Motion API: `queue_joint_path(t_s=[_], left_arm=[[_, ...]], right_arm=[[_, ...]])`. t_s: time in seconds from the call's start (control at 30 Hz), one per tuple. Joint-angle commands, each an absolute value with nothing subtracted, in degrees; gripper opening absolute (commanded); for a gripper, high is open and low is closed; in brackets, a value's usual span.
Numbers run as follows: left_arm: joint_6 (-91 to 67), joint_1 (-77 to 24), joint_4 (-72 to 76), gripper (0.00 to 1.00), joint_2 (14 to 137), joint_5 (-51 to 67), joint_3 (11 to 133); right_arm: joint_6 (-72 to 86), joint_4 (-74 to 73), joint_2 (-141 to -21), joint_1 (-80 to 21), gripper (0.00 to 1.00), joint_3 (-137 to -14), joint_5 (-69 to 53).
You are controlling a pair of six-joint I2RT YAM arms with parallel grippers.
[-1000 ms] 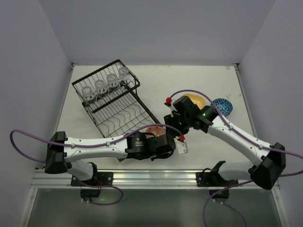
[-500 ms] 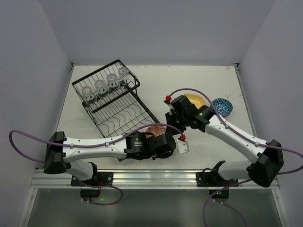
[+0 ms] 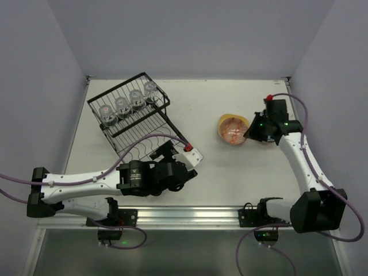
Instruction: Unload the mixed dishes from the dish rack
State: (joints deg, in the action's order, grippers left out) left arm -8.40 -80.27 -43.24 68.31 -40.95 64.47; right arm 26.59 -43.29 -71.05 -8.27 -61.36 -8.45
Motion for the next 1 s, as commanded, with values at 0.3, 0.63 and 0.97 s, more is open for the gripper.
queue_joint_path(t_s=[0.3,0.63,0.97], left_arm=[[-23.1,-75.2,-44.8,1.0,58.5,-56.5,57.5],[-22.4,-69.6,-44.4,1.0,55.0,-51.2,55.2],[-19.7,-69.6,-41.5,1.0,54.8,-46.2,54.5]], right_arm=[[36.4,-27.9,-75.8,17.7,0.0,-60.8,-2.5],[35.6,-25.2,-80.2,22.1,0.0,-58.8,-1.5],[35.8,-23.4,-84.6,23.0,0.0,-58.1,-1.6]])
